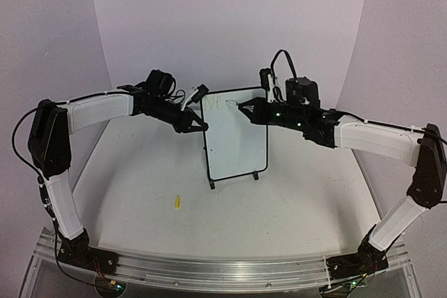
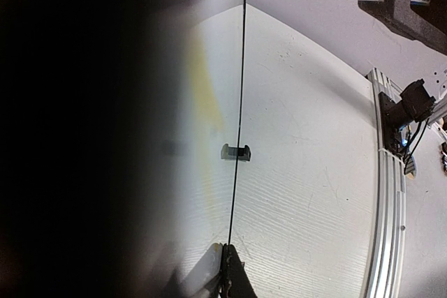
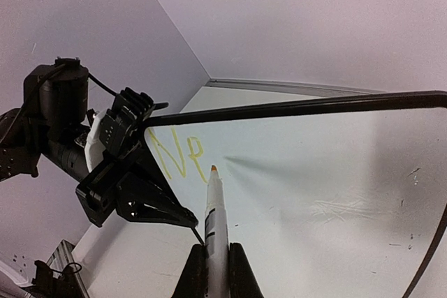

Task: Write a sentence on the whiteboard

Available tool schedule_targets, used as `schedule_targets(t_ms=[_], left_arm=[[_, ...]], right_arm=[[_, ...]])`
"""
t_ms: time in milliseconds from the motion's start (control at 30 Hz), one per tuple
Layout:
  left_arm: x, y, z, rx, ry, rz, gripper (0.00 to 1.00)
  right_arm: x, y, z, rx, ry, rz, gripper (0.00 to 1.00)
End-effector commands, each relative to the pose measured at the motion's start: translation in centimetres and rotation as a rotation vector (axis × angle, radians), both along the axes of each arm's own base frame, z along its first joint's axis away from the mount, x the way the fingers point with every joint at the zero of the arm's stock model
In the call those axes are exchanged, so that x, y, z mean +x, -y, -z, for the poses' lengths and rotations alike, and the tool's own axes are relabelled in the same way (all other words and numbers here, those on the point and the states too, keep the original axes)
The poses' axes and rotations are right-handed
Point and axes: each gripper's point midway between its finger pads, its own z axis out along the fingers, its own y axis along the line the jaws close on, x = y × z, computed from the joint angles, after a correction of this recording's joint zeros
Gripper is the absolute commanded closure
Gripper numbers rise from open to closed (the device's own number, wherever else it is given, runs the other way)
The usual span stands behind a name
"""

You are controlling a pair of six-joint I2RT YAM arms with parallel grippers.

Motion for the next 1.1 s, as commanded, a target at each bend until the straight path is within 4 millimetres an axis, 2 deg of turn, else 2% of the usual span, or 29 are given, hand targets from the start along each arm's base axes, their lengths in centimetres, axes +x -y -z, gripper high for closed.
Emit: schedule_targets(t_ms=[0,467,667,1067], left_arm=[[-0.6,-0.8,0.3,0.071,0.010,-0.011,1.00],[-0.6,-0.8,0.3,0.072,0.011,-0.011,1.00],[-0.6,-0.8,0.3,0.072,0.011,-0.011,1.00],[-0.6,-0.8,0.3,0.072,0.011,-0.011,1.00]], right_arm=[[0.6,-0.6,-2.8,0.041,0.066,-0.014,1.00],[1.6,-1.2,-2.4,0.034,0.064,-0.001,1.00],[2.0,-0.7,-1.9,0.022,0.061,0.037,1.00],[1.6,0.8,1.5,-0.029,0.002,0.085,1.00]])
